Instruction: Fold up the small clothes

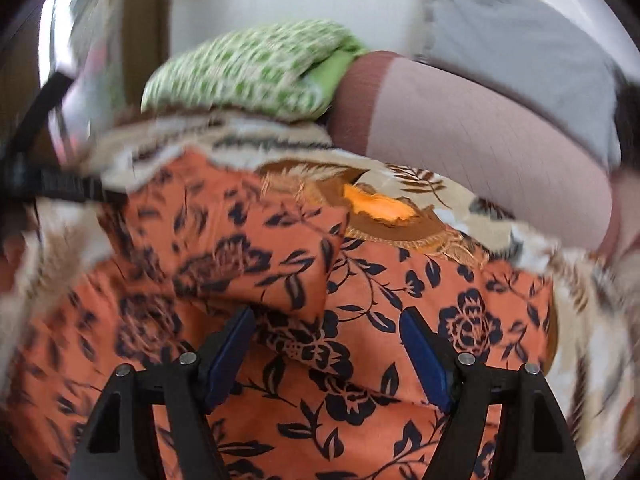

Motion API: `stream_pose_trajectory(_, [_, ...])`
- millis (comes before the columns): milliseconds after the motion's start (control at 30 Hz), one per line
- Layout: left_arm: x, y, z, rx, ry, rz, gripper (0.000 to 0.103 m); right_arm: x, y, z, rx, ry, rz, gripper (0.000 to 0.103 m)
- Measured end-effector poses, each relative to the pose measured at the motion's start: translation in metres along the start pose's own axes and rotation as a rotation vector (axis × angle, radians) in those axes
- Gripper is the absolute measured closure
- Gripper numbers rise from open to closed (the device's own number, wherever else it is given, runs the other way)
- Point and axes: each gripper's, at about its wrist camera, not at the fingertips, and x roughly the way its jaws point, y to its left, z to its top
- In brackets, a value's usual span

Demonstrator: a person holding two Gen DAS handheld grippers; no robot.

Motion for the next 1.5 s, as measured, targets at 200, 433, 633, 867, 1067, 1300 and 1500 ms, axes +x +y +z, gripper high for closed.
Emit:
stream_pose_trajectory(200, [0.004, 0.012, -0.006, -0.042, 0.036, -0.028, 0.024, 0.019, 0.034, 0.003, -0.135, -0.025, -0.106, 0.026])
stream_pose_trajectory(433, [0.004, 0.013, -0.007, -0.005, 0.042, -0.034, 0.024, 0.039, 0.047, 0.008, -0.145, 0.005, -0.116, 0.085])
stream_pose_trajectory(633, [-0.003, 0.013, -0.003, -0.017, 0.023, -0.052, 0.024, 0.022, -0.025, 0.013, 0.211, -0.029, 0.025, 0.096])
stream_pose_trajectory(867, [-0.012, -0.004, -0.002, 0.03, -0.023, -0.079, 0.024, 0.009, -0.178, -0.029, 0.812, -0.034, 0.141, 0.096])
stream_pose_trajectory(1067, [-0.001, -0.034, -0.012, 0.114, -0.015, -0.065, 0.024, 0.038, -0.247, -0.108, 1.223, 0.159, 0.369, 0.092])
stream_pose_trajectory(1300, [0.008, -0.078, -0.026, 0.269, -0.046, 0.017, 0.024, 0.022, -0.264, -0.13, 1.305, 0.212, 0.439, 0.092])
stream_pose_trajectory(1500, [0.027, -0.089, -0.033, 0.343, -0.019, 0.118, 0.024, -0.025, -0.297, -0.131, 1.248, 0.078, 0.272, 0.091])
